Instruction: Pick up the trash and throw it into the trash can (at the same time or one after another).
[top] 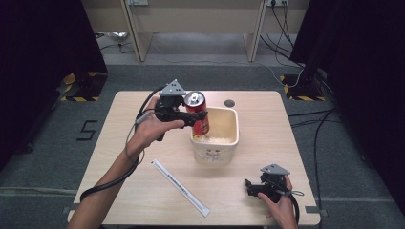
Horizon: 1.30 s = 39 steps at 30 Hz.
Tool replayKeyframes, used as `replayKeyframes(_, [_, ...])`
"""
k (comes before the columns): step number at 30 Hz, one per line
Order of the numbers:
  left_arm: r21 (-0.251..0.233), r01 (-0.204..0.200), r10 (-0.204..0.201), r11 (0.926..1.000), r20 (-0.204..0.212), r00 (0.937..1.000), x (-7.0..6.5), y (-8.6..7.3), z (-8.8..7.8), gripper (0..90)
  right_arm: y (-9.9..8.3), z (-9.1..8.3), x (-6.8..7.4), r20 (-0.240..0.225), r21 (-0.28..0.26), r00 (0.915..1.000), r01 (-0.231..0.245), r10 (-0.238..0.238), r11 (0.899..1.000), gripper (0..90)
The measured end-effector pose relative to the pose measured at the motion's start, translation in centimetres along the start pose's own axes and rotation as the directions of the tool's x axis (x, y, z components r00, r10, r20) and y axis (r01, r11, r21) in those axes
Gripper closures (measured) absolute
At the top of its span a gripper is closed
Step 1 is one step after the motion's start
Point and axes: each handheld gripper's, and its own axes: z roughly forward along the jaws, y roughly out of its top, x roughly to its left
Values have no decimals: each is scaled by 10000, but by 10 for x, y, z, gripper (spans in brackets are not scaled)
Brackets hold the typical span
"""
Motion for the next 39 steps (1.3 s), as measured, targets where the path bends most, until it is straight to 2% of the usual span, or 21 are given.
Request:
replayKeyframes(7, [153, -64, 64, 9999, -27, 10000, -5, 3, 15, 341, 0, 0, 0, 9, 14, 10000, 17, -17, 10000, 6])
replayKeyframes(10, [201, -133, 131, 9997, 84, 9999, -8, 3, 26, 341, 0, 0, 0, 6, 17, 10000, 7, -7, 10000, 6])
replayKeyframes(16, [289, -19, 14, 9996, 151, 9999, -10, 1, 40, 341, 0, 0, 0, 2, 8, 10000, 15, -15, 10000, 6])
replayKeyframes(21, [462, -20, 15, 9989, 113, 9999, -10, -4, 56, 341, 0, 0, 0, 11, -13, 10000, 28, -28, 10000, 6])
replayKeyframes(26, [565, 0, -7, 9984, 120, 9999, -10, -9, 64, 340, 0, 0, 0, 12, -12, 10000, 32, -32, 10000, 6])
replayKeyframes(27, [585, -32, 31, 9983, 21, 10000, -9, -12, 68, 340, 0, 0, 0, 10, -11, 10000, 31, -31, 10000, 6])
replayKeyframes(31, [634, 87, -95, 9980, 120, 9999, -6, -17, 75, 340, 0, 0, 0, 23, -4, 10000, 34, -34, 10000, 6])
replayKeyframes(39, [830, 156, -160, 9964, 41, 9999, -3, -25, 84, 339, 0, 0, 0, 19, -5, 10000, 32, -32, 10000, 6])
